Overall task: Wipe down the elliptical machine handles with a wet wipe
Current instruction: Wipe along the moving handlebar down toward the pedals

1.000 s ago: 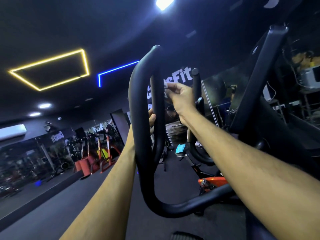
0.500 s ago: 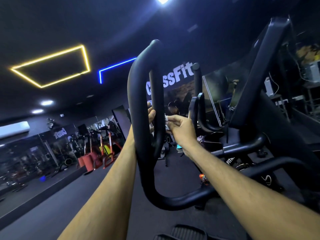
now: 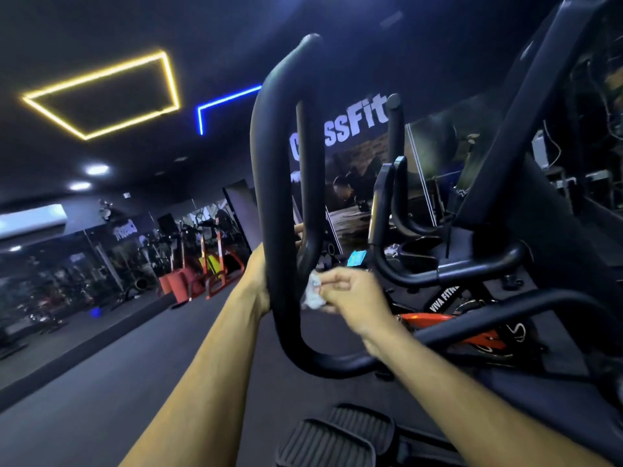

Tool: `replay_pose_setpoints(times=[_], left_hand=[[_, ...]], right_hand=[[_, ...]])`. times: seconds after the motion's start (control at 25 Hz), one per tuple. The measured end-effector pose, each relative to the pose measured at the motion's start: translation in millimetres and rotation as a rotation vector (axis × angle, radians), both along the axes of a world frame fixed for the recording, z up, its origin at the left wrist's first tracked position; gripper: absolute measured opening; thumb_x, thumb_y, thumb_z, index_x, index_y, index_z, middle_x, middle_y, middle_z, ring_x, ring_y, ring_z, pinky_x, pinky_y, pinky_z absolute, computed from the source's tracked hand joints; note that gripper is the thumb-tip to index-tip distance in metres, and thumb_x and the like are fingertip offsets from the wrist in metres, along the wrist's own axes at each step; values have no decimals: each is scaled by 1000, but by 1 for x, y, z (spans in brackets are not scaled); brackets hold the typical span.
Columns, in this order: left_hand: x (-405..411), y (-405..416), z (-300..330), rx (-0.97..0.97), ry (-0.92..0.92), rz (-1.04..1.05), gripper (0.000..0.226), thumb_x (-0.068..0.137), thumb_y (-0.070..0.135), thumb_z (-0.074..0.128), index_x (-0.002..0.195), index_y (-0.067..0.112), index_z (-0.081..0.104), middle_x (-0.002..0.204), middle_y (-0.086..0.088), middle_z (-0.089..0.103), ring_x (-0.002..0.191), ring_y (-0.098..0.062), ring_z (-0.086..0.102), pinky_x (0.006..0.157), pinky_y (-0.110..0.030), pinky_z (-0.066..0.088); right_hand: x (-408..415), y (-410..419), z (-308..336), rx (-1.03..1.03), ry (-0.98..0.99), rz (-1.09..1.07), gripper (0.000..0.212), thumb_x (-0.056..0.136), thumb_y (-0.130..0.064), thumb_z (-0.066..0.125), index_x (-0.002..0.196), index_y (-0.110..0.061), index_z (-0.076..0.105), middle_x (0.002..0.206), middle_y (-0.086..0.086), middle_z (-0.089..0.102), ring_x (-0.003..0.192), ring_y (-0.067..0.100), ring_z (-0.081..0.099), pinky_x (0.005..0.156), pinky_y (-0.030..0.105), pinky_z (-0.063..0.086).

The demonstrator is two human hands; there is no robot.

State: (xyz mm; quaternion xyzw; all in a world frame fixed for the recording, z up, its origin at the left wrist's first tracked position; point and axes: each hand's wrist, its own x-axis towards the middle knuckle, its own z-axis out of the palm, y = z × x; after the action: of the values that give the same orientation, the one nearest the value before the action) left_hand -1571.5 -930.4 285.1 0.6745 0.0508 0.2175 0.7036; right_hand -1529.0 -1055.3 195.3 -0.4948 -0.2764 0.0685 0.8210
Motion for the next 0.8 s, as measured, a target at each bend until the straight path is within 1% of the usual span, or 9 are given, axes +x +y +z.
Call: replay_pose_setpoints(times=[0.04, 0.12, 0.16, 0.28, 0.36, 0.48, 0.6, 0.68, 0.8], left_hand=[[-5, 3, -5, 1, 44, -6, 39, 107, 34, 44, 111, 16, 79, 95, -5, 76, 81, -24, 71, 79, -38, 58], [-15, 6, -15, 6, 106, -48, 52, 106, 49, 41, 120, 15, 78, 117, -13, 77, 104, -37, 73, 90, -45, 56], [-18, 6, -18, 18, 125, -37, 60, 107, 55, 36, 127, 14, 74, 123, -18, 74, 110, -40, 71, 87, -42, 57], [-21, 3, -20, 64, 135, -37, 71, 107, 64, 26, 128, 14, 71, 120, -22, 75, 87, -35, 73, 59, -30, 55], [-20, 3, -19, 56, 109, -49, 71, 107, 65, 24, 127, 14, 70, 119, -22, 75, 78, -31, 70, 54, -29, 52], [-19, 7, -18, 126, 114, -41, 70, 108, 63, 22, 127, 15, 71, 121, -18, 75, 89, -28, 68, 54, -30, 52], [-15, 10, -24, 72, 68, 44, 68, 109, 61, 27, 132, 13, 68, 126, -17, 73, 94, -30, 65, 51, -32, 55], [-17, 5, -29, -12, 55, 58, 70, 105, 67, 34, 133, 12, 67, 115, -13, 73, 95, -30, 67, 55, -35, 57], [-19, -6, -26, -30, 23, 135, 59, 106, 63, 39, 107, 13, 71, 85, -7, 71, 75, -25, 66, 59, -35, 56]], right_hand=[[4, -10, 8, -40, -155, -153, 31, 84, 15, 62, 86, -14, 75, 76, -3, 74, 67, 4, 66, 66, 19, 55], [20, -33, 49, -68, -528, -551, 26, 83, 7, 67, 90, -15, 77, 82, -6, 72, 70, -1, 62, 69, 16, 50], [33, -43, 78, -42, -723, -744, 21, 84, 3, 67, 94, -13, 77, 86, -3, 70, 74, 2, 61, 71, 16, 49], [56, -47, 149, -84, -1231, -1038, 16, 93, -8, 63, 104, -7, 75, 92, 8, 62, 80, 18, 60, 72, 23, 51], [66, -41, 166, -235, -1401, -1090, 17, 95, -15, 61, 105, -6, 72, 95, 10, 58, 76, 21, 58, 63, 31, 54], [67, -36, 153, -266, -1391, -1136, 14, 91, -15, 62, 98, -6, 70, 94, 12, 57, 70, 26, 57, 52, 35, 53], [51, -8, 113, -509, -1439, -968, 9, 81, -14, 72, 84, -7, 66, 96, 12, 56, 77, 29, 59, 46, 34, 52], [40, 3, 80, -641, -1459, -855, 12, 77, -7, 76, 79, -7, 64, 96, 12, 53, 75, 29, 60, 40, 33, 49], [26, 5, 60, -681, -1302, -704, 9, 86, -3, 63, 92, -9, 64, 103, 7, 46, 75, 31, 60, 49, 37, 39]])
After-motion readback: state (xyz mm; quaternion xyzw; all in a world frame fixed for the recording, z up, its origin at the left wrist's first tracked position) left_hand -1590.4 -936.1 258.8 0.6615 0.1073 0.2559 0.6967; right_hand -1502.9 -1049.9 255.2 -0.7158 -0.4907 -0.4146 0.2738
